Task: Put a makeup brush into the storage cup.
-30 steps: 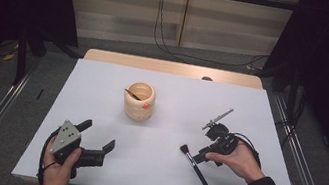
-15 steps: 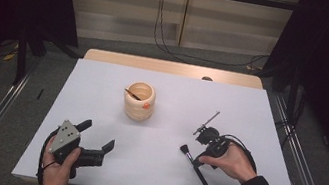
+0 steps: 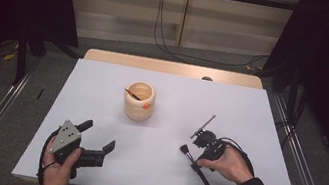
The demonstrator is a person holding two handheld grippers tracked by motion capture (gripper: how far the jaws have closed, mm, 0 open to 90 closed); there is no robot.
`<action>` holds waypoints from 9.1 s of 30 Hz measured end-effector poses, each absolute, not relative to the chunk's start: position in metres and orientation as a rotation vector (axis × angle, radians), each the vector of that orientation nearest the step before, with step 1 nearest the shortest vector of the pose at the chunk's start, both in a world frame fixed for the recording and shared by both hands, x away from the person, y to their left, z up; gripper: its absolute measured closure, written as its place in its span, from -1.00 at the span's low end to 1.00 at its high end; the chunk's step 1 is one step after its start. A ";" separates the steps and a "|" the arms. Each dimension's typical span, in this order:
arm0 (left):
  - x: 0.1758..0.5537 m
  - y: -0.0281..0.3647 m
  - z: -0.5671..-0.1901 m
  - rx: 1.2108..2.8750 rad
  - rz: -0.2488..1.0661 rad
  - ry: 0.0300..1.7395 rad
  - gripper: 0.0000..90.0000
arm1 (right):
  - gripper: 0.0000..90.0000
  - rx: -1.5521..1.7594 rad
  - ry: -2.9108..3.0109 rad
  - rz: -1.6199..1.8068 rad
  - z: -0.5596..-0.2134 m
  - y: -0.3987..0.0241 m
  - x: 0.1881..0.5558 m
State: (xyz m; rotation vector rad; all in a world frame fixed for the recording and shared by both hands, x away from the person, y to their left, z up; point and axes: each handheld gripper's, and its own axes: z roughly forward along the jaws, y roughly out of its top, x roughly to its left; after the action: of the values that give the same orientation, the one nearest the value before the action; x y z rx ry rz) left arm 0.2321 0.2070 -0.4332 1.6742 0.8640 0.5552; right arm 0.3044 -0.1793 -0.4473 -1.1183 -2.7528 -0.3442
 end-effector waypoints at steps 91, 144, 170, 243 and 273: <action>0.233 0.211 -0.432 1.658 0.542 0.871 -0.98 | 0.79 -1.255 -2.656 -1.284 -0.418 -0.221 0.280; 0.228 0.204 -0.425 1.623 0.502 0.849 -0.94 | 0.78 -1.033 -2.487 -1.994 -0.396 -0.233 0.258; 0.239 0.162 -0.401 1.620 0.448 0.751 -0.91 | 0.79 -0.926 -2.497 -1.945 -0.398 -0.211 0.258; 0.260 0.068 -0.373 1.731 0.249 0.606 0.31 | 0.79 -0.838 -2.496 -1.959 -0.401 -0.171 0.255; 0.261 0.066 -0.372 1.722 0.182 0.585 0.72 | 0.76 -0.811 -2.467 -1.974 -0.401 -0.173 0.256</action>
State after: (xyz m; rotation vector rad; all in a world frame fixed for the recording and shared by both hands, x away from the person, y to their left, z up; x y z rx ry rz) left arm 0.2608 0.0656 -0.3723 1.7225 0.5847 0.1816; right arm 0.2562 -0.1726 -0.4013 -0.8115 -2.4675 -1.9736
